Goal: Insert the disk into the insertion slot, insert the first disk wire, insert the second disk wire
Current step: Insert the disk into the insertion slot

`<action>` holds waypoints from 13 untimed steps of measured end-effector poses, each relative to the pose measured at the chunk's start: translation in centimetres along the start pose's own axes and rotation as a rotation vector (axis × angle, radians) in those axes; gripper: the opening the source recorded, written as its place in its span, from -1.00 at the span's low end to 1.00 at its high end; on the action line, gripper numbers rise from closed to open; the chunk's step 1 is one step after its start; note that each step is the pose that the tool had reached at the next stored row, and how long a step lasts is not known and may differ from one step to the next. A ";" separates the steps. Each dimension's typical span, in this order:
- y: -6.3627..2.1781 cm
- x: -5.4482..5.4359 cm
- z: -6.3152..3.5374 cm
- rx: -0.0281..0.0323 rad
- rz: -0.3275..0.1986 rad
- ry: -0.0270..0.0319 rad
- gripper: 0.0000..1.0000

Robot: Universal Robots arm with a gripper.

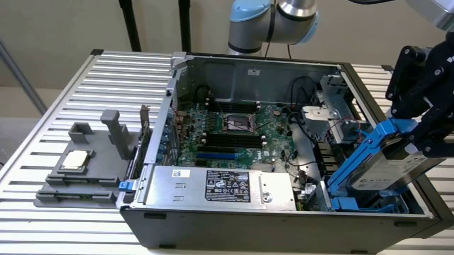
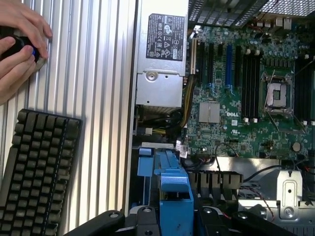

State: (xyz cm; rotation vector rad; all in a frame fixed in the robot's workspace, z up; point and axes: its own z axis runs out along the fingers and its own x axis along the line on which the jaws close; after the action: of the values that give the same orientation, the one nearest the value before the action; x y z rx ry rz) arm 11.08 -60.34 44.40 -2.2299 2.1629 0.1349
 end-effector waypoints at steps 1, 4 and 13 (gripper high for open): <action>0.02 0.0 0.00 -0.0001 0.000 -0.0001 -0.36; 0.16 0.1 0.04 -0.0003 0.000 -0.0001 -0.36; 0.23 0.0 0.24 -0.0004 0.000 0.0000 -0.36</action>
State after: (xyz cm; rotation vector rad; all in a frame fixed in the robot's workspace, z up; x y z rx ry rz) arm 10.84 -60.29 44.18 -2.2300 2.1631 0.1353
